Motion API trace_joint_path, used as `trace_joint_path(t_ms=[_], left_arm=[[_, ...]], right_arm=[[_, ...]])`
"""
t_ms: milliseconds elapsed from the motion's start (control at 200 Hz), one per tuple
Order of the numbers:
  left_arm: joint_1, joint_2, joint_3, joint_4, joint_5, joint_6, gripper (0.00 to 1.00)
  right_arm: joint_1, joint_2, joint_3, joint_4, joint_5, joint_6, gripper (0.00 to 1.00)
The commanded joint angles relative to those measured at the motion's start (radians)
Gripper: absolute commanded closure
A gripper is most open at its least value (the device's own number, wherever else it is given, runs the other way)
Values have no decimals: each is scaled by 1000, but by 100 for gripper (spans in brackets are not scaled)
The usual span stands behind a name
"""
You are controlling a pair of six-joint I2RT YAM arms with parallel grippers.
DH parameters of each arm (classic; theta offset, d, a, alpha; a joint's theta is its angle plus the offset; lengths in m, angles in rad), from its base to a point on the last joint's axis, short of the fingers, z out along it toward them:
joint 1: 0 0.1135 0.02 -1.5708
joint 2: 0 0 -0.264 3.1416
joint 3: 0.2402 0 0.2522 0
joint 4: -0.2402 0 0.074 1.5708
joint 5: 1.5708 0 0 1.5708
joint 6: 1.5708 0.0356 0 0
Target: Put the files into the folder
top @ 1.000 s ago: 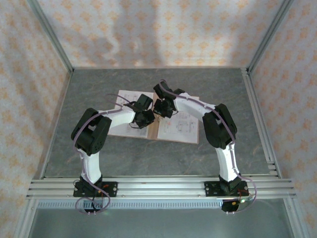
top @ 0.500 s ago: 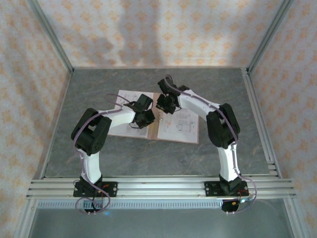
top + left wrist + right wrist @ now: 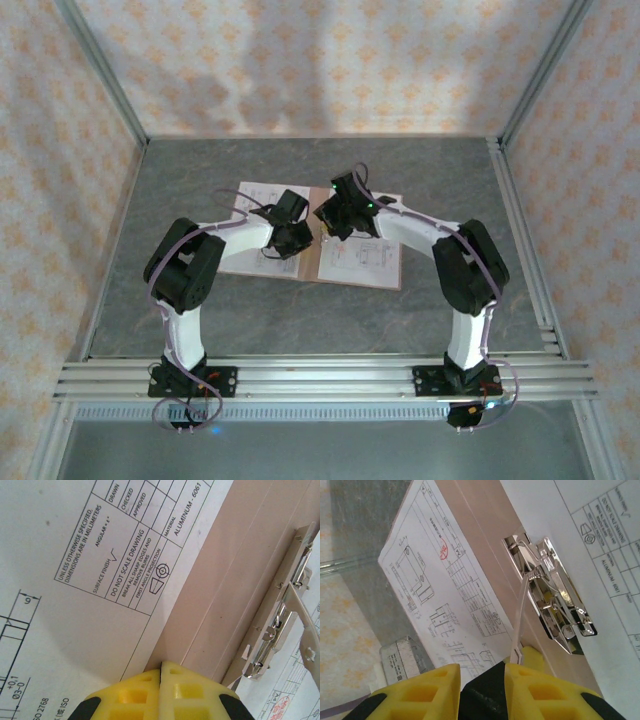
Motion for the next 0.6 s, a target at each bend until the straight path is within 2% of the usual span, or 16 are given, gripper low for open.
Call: trace_joint_path(t_ms=[0, 380, 595], left_arm=[[-9, 74, -43, -108, -58, 12, 100], [-8, 76, -42, -107, -57, 11, 100], [-8, 78, -45, -101, -57, 9, 100]], right_arm=[[11, -1, -30, 75, -26, 74, 70], [19, -8, -51, 30, -4, 66, 70], [23, -19, -89, 61, -3, 72, 69]])
